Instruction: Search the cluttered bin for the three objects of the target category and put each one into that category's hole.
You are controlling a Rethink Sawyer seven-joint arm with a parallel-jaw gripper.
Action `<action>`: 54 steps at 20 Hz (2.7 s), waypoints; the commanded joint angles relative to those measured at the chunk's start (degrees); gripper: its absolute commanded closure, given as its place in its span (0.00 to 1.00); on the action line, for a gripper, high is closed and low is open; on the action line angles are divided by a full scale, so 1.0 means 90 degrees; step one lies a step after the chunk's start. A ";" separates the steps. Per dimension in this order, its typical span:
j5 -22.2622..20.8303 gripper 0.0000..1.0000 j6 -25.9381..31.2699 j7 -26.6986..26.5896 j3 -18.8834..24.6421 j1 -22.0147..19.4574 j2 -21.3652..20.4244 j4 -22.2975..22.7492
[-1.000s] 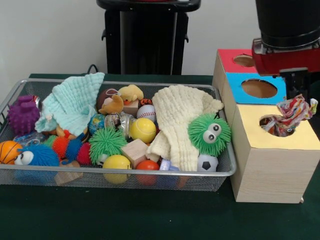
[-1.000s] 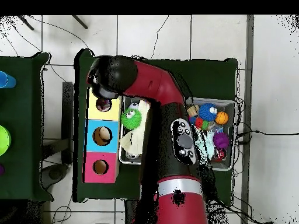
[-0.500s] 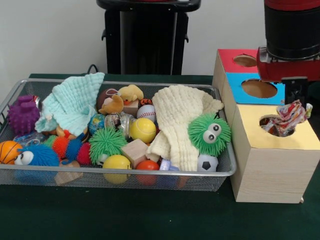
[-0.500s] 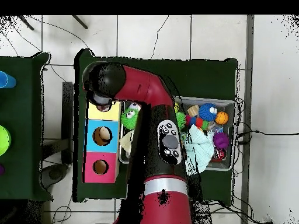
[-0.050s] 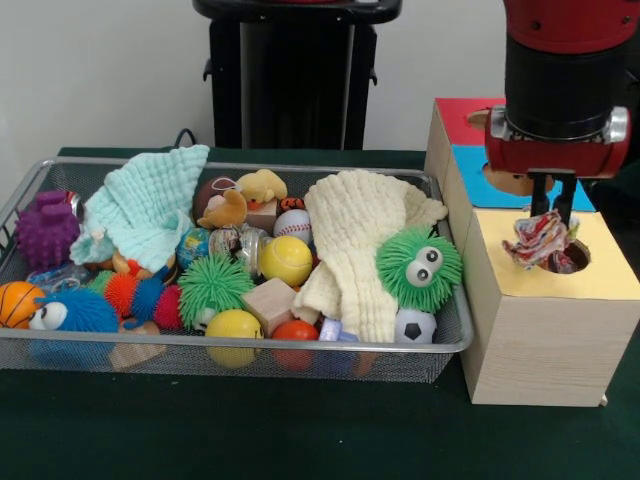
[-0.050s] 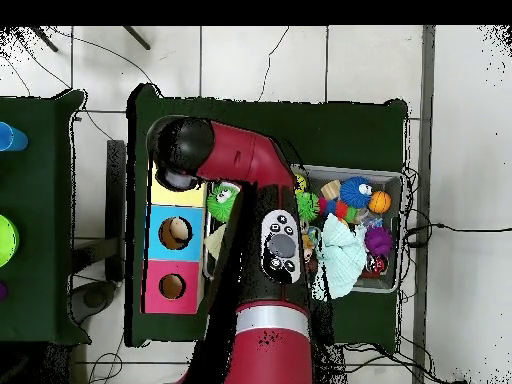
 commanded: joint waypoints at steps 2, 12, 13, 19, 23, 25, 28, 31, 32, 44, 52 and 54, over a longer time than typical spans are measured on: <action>-0.0042 1.00 0.0458 0.1816 -0.0260 0.0054 0.0477 0.0521; 0.0451 1.00 0.0263 0.1986 -0.0122 0.0148 0.0579 0.0765; 0.0545 1.00 0.0308 0.2062 -0.0096 0.0162 0.0574 0.0810; 0.0984 1.00 -0.0064 0.2255 0.0005 0.0289 0.0614 0.1237; 0.1105 1.00 -0.0109 0.2298 -0.0034 0.0417 0.0649 0.1389; 0.1099 1.00 -0.0079 0.2307 -0.0080 0.0470 0.0686 0.1410; 0.1115 1.00 -0.0193 0.2281 -0.0079 0.0499 0.0788 0.1459; 0.1118 1.00 -0.0549 0.2304 -0.0099 0.0537 0.0885 0.1489; 0.1094 1.00 -0.0627 0.2317 -0.0131 0.0555 0.0932 0.1451; 0.0830 1.00 -0.1474 0.2242 -0.0423 0.0664 0.1609 0.0977; 0.0828 1.00 -0.1776 0.2183 -0.0556 0.0758 0.2002 0.0698; 0.0794 1.00 -0.1710 0.2141 -0.0615 0.0763 0.2027 0.0616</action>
